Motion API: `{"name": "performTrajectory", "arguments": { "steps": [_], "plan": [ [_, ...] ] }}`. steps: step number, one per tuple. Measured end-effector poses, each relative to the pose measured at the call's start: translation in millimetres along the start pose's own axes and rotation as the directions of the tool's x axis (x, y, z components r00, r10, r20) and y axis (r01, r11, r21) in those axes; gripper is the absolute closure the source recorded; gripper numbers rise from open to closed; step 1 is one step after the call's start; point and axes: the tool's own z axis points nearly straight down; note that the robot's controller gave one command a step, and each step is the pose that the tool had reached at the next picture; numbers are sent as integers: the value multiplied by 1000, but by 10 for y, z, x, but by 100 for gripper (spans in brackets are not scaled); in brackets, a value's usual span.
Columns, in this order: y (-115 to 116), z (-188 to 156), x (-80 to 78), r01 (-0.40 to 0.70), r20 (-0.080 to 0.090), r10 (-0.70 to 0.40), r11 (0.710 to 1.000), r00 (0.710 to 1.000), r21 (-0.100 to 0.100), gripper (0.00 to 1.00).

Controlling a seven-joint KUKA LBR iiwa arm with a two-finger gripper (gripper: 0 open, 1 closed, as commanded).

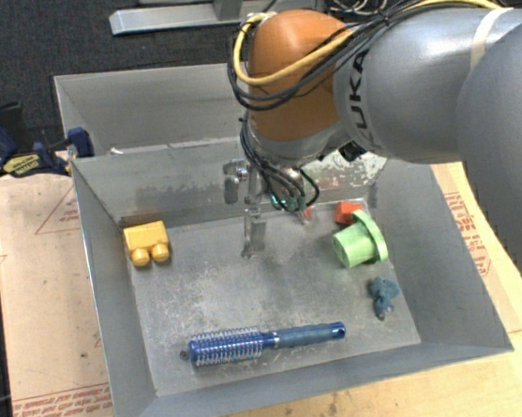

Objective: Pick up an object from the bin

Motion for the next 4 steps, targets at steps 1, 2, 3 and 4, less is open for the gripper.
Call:
{"name": "performTrajectory", "arguments": {
  "steps": [1,2,3,4],
  "plan": [
    [-8,-51,-17,-3,8,3,1000,1000,-1,100],
    [-9,-50,-17,-4,8,4,1000,1000,-1,0],
    [382,508,625,-149,2,149,989,989,-1,0],
    [324,1123,1368,36,17,-36,999,999,-3,0]
  ]
}}
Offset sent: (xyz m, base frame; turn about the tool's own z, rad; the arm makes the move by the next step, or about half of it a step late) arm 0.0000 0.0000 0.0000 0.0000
